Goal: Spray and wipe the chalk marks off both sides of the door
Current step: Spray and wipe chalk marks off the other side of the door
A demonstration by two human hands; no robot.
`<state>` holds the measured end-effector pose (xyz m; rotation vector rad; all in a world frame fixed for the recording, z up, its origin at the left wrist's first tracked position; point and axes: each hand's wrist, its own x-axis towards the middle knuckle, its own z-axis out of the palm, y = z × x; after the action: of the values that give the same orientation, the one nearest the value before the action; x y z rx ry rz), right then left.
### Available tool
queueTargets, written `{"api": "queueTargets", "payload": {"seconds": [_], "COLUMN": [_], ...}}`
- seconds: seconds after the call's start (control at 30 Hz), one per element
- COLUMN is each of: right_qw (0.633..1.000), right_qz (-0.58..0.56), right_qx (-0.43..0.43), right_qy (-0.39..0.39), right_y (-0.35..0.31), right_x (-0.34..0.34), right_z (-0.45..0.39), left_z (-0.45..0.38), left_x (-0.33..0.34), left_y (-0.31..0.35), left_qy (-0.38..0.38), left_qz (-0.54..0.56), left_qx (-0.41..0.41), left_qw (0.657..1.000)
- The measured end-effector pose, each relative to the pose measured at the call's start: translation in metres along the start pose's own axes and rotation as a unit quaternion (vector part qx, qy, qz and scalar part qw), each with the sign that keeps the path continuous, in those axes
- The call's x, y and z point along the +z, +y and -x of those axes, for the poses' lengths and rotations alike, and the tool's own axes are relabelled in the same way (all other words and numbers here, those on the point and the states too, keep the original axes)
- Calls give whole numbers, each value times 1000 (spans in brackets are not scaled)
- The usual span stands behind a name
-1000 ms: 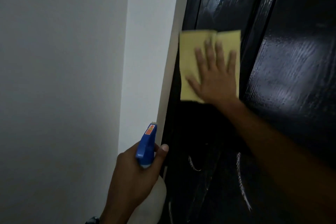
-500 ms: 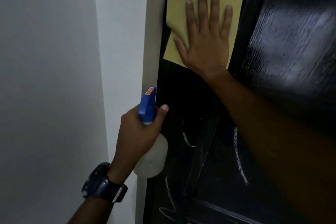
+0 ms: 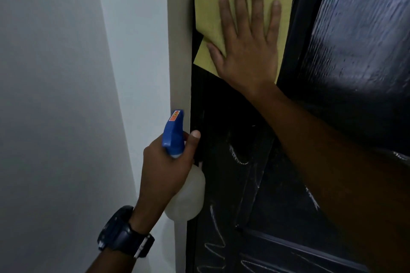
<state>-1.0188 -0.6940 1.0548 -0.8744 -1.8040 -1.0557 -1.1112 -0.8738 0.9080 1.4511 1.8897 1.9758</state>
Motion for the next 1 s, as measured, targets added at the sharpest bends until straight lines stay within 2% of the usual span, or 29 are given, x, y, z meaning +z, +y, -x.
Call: {"api": "queueTargets", "payload": {"seconds": [0.13,0.33,0.57,0.7,1.0], "right_qw": [1000,999,997,996,999], "right_qz": [10,28,55,60,49], "right_qx": [15,30,52,64,17], "right_qy": [1,1,-8,16,-16], "right_y": [-9,-22,-45,-50,-54], "right_x": [7,19,47,54,80], "right_z": [18,67,155,167,279], "left_z": [-2,1,16,23,54], "left_x": [-5,-15,-5,3,17], "left_y": [-6,-20,-56,-66,-96], "left_qy": [-21,-67,-92,-91,-89], "left_qz": [33,86,145,157,167], "left_qx": [-3,43,2,-4,0], "left_qw": [999,993,985,983,982]}}
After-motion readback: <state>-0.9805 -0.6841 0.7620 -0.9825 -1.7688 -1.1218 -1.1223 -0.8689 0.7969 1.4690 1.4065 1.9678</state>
